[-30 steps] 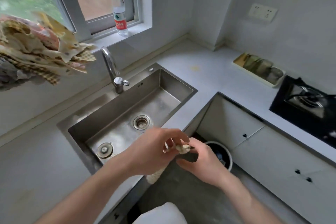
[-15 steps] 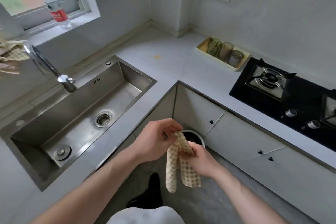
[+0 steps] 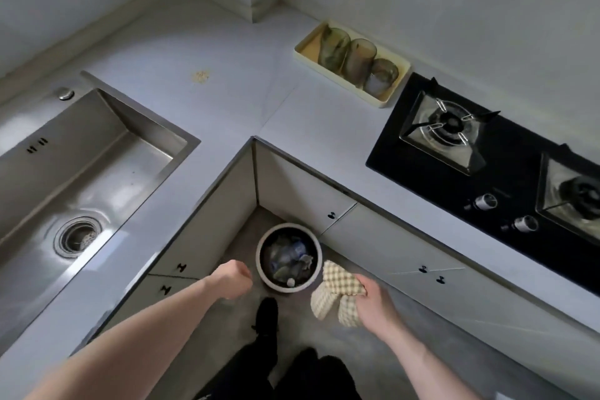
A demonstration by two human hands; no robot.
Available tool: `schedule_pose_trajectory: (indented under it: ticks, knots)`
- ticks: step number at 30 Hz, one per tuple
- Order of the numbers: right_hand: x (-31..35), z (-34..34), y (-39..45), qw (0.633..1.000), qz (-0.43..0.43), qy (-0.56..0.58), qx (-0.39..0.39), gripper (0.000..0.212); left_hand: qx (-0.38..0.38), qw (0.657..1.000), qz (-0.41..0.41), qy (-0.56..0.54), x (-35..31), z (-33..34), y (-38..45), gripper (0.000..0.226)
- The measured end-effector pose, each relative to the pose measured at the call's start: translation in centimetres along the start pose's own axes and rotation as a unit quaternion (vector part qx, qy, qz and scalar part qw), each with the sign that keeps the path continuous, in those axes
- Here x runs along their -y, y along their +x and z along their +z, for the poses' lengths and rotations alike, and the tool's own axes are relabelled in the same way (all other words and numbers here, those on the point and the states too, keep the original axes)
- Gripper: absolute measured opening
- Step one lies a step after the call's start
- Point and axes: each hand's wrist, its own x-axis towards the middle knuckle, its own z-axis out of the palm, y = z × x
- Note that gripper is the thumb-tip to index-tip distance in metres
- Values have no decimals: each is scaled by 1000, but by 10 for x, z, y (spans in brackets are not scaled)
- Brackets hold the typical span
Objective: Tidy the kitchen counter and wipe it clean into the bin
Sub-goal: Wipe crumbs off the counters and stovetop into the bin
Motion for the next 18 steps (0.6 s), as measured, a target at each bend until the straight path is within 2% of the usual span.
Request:
schedule_pose_trajectory:
  ticks: [2,4,7,10,13,16,18]
  knots:
    - [-11,-1,29,999,32,-3,-1,42,0,998,-31,46,0,9,33,34]
    - [-21,0,59,998,64,4,-1,39,-23,998,-37,46,-4,21,65,38]
    - [-46,9,109,994,110,3,3,31,-28,999,-30,32,-8,42,118,34]
    - [-79,31,167,991,131,11,6,31,-28,999,-46,-7,1,69,183,29]
    - [-105,58,218,989,141,36,9,26,-19,994,-76,-72,28,110,261,11]
    - [-135,83,260,988,148,36,18,23,-7,984,-128,-126,83,176,364,33]
    - [-149,96,280,988,150,25,31,24,-9,969,-167,-184,93,201,396,34]
